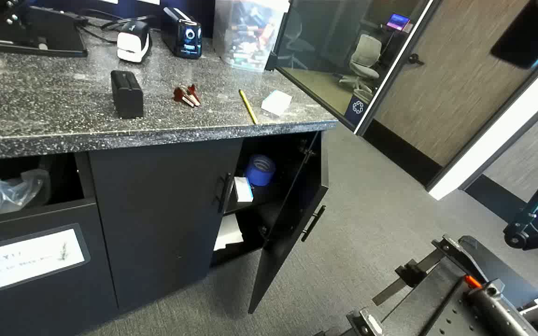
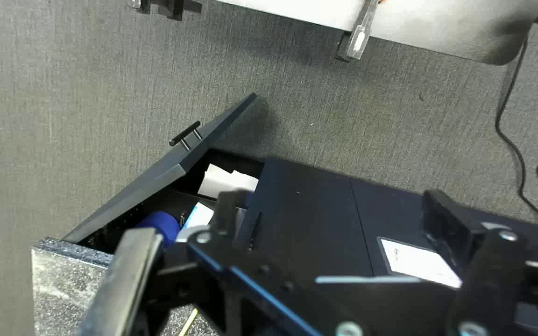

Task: Move the black object to the bottom right corner of the countertop

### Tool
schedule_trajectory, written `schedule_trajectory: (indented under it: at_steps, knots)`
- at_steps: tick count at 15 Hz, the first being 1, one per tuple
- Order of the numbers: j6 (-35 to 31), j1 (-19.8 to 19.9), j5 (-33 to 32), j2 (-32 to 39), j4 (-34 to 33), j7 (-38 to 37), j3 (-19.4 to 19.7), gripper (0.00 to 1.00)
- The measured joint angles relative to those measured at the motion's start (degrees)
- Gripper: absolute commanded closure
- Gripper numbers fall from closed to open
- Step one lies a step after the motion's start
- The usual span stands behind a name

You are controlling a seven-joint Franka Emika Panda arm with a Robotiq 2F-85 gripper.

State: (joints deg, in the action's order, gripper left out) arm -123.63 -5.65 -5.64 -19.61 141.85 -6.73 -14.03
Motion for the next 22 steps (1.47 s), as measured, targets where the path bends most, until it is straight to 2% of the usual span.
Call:
schedule_trajectory:
  at_steps: [14, 17, 22]
  knots:
    - [-0.3, 0.0, -0.2, 0.9, -0.4, 0.0, 0.1, 0.00]
    - [-4.9, 0.5, -2.8, 6.5, -2.9, -0.6, 0.4, 0.00]
    - [-15.7, 2.4, -12.4, 24.0, -13.2, -3.8, 3.8, 0.00]
